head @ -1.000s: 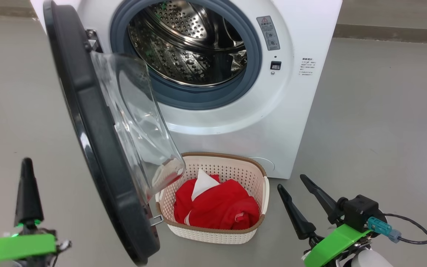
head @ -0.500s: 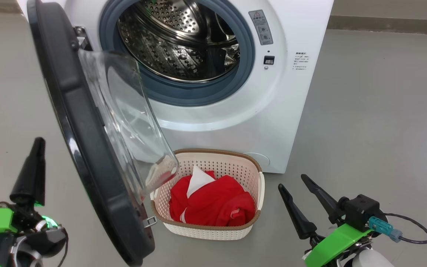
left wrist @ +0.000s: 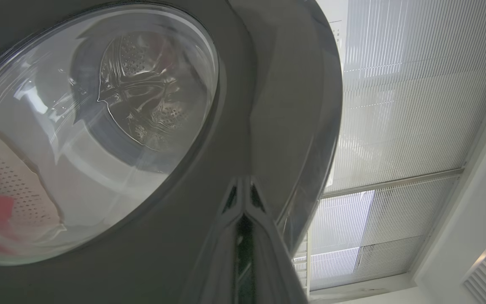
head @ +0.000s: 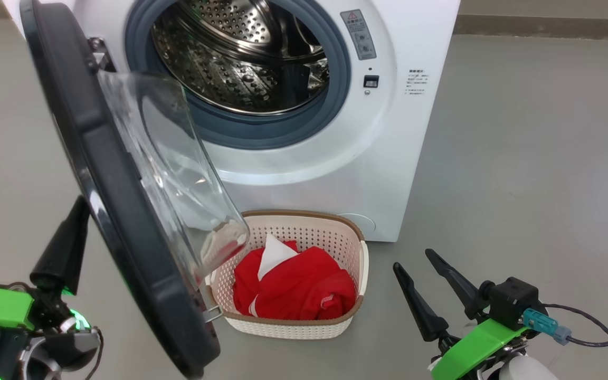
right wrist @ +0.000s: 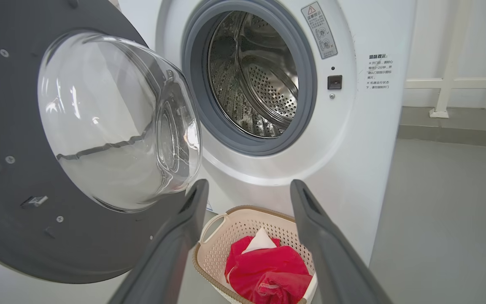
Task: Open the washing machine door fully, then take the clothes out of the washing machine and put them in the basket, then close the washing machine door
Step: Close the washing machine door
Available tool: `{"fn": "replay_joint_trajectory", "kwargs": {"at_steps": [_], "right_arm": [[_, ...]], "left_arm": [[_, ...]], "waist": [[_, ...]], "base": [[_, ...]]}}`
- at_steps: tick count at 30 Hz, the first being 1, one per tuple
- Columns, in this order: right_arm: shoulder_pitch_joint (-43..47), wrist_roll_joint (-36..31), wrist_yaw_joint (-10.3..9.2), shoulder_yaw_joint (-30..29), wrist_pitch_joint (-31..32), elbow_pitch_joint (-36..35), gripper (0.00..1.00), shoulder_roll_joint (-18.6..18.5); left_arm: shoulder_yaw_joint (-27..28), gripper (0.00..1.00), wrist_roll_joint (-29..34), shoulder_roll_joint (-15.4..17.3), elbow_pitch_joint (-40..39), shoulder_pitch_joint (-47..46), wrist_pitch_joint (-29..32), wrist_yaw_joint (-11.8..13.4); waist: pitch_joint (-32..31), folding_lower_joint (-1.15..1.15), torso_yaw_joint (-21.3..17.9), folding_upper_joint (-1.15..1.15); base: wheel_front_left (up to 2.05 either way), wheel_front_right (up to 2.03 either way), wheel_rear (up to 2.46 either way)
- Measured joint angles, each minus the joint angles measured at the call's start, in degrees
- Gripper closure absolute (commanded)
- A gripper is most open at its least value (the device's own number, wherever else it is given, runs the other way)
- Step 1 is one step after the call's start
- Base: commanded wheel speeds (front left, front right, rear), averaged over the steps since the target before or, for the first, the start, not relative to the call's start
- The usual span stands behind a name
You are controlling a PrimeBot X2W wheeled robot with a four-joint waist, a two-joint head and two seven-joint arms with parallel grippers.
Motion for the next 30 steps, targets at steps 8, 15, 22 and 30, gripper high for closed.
{"fn": "replay_joint_trajectory", "kwargs": {"at_steps": [8,15,22,30], "right_arm": [[-0.05,0.44,0.00,0.25,0.00,-0.12,0.00,-0.08],[-0.29,0.45,0.00,0.14,0.00,-0.29,0.00,-0.36],[-0.90,0.98,0.00,-0.03,0.00,-0.55,0.00,-0.44],[-2.09,2.03,0.00,-0.02,0.00,-0.66,0.00,-0.55]], "left_arm": [[-0.92,1.00,-0.34,-0.18,-0.45,0.68,0.37,0.38],[-1.53,1.00,-2.50,-1.69,-0.07,-0.08,0.53,0.33],[-1.59,1.00,-4.90,-2.53,1.70,-3.37,0.07,-0.26],[-3.00,1.00,-6.00,-3.28,4.44,-8.63,-2.03,-1.30]], "waist": [[0.58,0.00,-2.02,0.00],[1.57,0.00,-3.92,0.00],[2.67,0.00,-5.58,0.00],[4.21,0.00,-7.68,0.00]], "base": [[0.00,0.00,0.00],[0.00,0.00,0.00],[0.00,0.00,0.00],[0.00,0.00,0.00]]}}
